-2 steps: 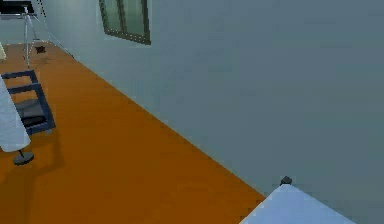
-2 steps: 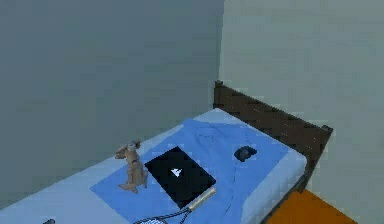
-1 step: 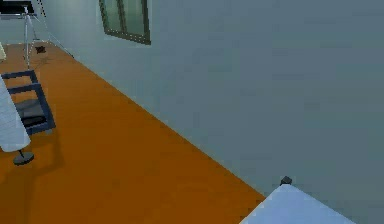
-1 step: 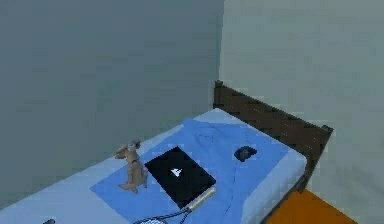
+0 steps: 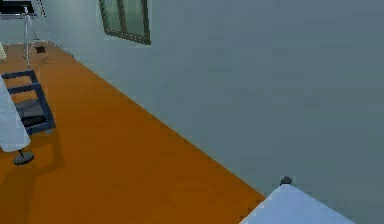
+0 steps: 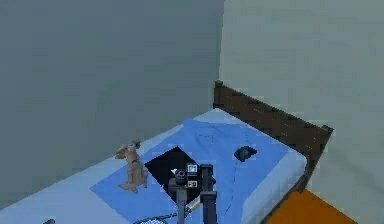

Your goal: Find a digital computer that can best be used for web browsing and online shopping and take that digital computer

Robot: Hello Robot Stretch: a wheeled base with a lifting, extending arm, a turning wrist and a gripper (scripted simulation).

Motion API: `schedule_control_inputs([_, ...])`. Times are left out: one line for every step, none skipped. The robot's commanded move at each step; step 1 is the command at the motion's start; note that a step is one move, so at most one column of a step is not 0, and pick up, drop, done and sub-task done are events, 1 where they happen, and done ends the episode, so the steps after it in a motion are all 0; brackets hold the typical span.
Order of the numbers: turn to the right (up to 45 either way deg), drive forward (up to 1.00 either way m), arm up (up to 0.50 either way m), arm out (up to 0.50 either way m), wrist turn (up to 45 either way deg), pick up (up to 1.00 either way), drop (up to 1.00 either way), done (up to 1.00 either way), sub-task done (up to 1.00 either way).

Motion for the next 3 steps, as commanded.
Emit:
schedule_control_inputs([0.0, 0.00, 0.00, 0.00, 45.0, 0.00, 0.00, 0.00, 0.00])
schedule_control_inputs([0.0, 0.00, 0.00, 0.00, 45.0, 0.00, 0.00, 0.00, 0.00])
schedule_control_inputs([0.0, 0.00, 0.00, 0.00, 45.0, 0.00, 0.00, 0.00, 0.00])
